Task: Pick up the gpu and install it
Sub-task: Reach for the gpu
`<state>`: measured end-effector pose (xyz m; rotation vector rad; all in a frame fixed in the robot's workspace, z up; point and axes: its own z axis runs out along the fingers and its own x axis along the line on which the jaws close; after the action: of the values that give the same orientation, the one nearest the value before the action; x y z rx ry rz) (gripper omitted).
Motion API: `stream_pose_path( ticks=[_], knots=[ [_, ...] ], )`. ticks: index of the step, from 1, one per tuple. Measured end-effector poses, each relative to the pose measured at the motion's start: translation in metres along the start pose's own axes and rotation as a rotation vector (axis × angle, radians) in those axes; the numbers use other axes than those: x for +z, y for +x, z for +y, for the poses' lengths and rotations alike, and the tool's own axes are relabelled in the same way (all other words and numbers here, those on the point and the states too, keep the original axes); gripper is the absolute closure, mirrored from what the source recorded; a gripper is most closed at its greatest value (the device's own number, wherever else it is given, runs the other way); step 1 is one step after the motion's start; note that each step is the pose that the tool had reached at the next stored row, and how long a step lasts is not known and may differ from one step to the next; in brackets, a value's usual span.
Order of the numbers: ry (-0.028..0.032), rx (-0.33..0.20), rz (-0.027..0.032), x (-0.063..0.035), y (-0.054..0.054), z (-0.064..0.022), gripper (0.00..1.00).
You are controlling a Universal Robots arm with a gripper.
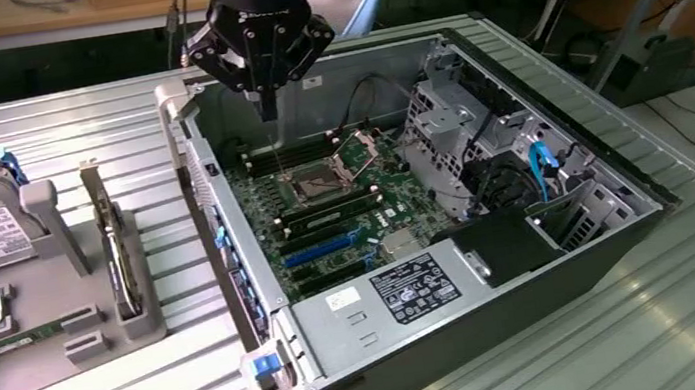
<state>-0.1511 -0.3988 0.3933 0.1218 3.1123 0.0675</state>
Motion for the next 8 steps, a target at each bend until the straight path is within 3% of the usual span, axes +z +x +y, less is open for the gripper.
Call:
stream_pose_path(
  ticks=[4, 8],
  knots=[
    [-0.0001, 0.0, -0.0001, -0.0002, 0.009, -0.0007, 0.89],
    [-0.0001, 0.0, -0.0001, -0.0006, 0.024, -0.0019, 0.89]
  ],
)
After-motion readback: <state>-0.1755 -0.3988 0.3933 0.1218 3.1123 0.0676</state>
